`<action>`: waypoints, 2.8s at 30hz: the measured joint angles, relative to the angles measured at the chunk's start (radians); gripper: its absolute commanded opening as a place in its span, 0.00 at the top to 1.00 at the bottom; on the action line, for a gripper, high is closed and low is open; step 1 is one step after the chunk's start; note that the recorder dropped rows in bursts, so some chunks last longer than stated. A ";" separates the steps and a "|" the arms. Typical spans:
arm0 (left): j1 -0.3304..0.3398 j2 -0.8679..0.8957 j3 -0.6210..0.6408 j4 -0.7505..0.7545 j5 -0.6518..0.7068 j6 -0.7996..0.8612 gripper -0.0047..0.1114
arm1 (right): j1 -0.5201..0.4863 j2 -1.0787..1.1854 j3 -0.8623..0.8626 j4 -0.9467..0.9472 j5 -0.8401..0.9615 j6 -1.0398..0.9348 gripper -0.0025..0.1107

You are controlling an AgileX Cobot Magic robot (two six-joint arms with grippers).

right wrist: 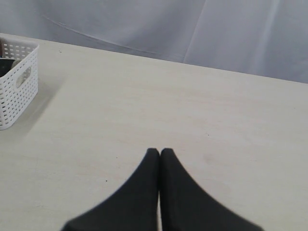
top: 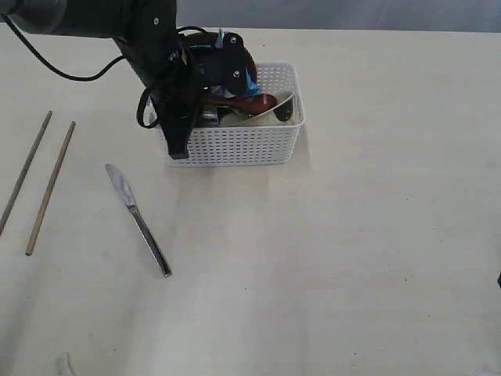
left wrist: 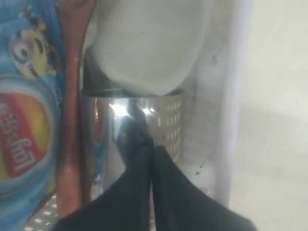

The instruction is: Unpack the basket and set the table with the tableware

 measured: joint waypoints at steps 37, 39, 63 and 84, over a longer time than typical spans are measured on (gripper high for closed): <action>0.569 0.124 0.009 -1.032 0.295 -0.408 0.67 | 0.000 0.000 0.000 0.000 0.000 0.000 0.98; 0.569 0.129 0.009 -1.055 0.295 -0.380 0.58 | 0.000 0.000 0.000 0.000 0.000 0.000 0.98; 0.541 0.137 0.009 -1.084 0.234 -0.305 0.96 | 0.000 0.000 0.000 0.000 0.000 0.000 0.98; 0.563 0.083 0.009 -1.176 0.240 -0.116 0.96 | 0.000 0.000 0.000 0.000 0.000 0.000 0.98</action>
